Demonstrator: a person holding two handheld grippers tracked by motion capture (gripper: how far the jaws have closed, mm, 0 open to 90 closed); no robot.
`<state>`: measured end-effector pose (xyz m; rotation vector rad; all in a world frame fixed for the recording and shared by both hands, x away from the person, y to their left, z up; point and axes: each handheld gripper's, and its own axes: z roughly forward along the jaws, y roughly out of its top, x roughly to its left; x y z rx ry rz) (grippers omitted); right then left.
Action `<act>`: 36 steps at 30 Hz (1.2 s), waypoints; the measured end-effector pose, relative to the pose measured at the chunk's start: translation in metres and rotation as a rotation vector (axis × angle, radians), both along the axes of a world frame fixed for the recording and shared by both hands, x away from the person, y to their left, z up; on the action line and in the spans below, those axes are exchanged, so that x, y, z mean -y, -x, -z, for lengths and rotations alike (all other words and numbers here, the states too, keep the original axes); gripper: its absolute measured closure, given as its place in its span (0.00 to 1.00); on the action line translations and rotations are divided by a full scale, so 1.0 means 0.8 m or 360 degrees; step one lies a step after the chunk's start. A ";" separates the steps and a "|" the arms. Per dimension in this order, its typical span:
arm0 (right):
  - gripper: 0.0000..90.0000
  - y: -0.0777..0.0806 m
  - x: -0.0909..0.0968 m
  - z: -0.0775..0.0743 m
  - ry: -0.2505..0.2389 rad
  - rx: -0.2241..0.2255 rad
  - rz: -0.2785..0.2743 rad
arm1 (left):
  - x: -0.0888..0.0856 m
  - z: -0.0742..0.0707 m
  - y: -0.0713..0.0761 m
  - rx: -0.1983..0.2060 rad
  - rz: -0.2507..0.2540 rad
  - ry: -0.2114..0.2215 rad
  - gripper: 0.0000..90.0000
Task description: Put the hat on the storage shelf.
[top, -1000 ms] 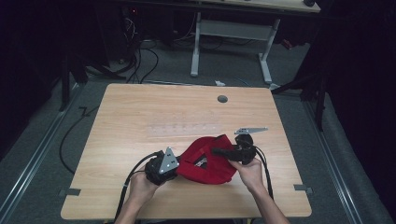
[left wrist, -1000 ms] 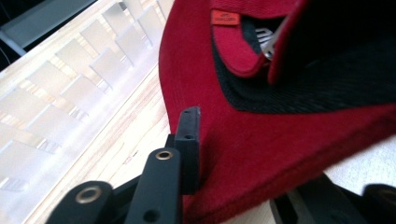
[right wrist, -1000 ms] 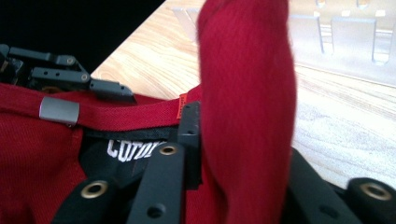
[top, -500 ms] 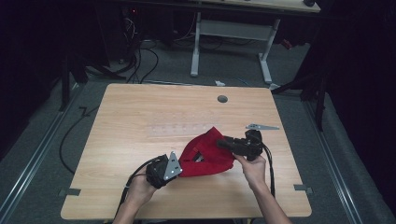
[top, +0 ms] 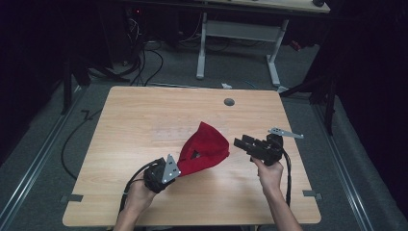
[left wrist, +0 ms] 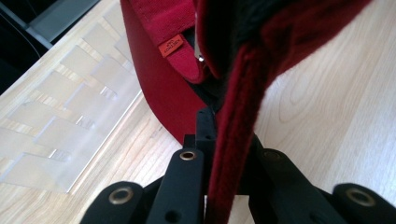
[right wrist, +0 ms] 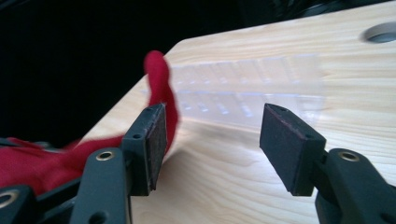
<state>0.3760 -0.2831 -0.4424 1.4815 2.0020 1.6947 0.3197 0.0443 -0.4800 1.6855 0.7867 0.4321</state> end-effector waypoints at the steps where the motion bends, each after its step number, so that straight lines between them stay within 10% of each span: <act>1: 0.44 0.001 0.002 0.000 0.0009 0.0006 0.0017 | -0.001 -0.002 -0.002 0.0000 -0.0008 0.0018 0.95; 13: 0.38 0.005 0.000 0.050 0.0397 -0.0061 0.0070 | -0.025 -0.017 -0.015 -0.0090 -0.0086 0.0200 0.95; 17: 0.39 0.006 -0.008 0.079 0.0649 -0.0089 0.0098 | -0.031 -0.025 -0.025 -0.0126 -0.0127 0.0250 0.95; 36: 0.37 0.009 -0.012 0.110 0.0880 -0.0107 0.0173 | -0.052 -0.050 -0.050 -0.0215 -0.0215 0.0523 0.95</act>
